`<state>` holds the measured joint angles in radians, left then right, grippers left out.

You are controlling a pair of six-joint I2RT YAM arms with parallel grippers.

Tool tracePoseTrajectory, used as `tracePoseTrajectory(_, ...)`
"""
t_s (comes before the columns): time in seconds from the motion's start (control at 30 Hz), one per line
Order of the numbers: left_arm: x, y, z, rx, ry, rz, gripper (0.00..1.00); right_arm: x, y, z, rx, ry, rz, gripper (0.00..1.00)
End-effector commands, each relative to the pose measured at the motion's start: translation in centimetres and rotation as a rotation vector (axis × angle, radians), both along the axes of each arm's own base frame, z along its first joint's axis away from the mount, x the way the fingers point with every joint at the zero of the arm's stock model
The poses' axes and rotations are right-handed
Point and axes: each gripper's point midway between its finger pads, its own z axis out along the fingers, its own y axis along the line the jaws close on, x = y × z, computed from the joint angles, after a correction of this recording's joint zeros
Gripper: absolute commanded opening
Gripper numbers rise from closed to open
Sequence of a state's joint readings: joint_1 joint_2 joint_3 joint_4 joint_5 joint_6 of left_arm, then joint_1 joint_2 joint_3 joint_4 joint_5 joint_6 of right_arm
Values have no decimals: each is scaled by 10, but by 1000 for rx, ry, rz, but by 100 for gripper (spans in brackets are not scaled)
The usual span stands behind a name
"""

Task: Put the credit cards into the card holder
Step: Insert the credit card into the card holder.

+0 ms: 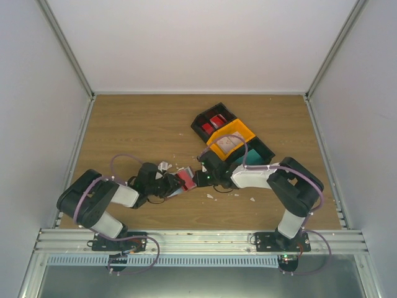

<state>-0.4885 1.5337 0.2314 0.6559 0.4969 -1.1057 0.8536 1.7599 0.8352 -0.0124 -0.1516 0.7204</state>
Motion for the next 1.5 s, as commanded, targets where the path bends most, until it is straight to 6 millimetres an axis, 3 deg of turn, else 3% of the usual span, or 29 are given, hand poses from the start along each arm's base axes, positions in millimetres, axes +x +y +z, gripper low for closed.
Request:
tracePoseTrajectory(0.0,-25,1,-28,113,82,-130,26,-63,-59,-61,-272,222,-18,19)
tracePoseTrajectory(0.27,-23,9,-19,185,76,-168,47,-38,-49,-24,-234,104,-44,32)
tracePoseTrajectory(0.77,4,26,14,422,35,-224,74,-18,-37,10,-181,30,-95,45)
tracePoseTrajectory(0.97,3,36,17,489,33,-229,75,-15,-26,10,-148,32,-79,45)
tracePoseTrajectory(1.23,0,33,16,512,62,-280,71,-10,-13,18,-90,31,-84,45)
tracePoseTrajectory(1.47,4,41,29,569,38,-225,69,-10,-8,17,-68,35,-75,45)
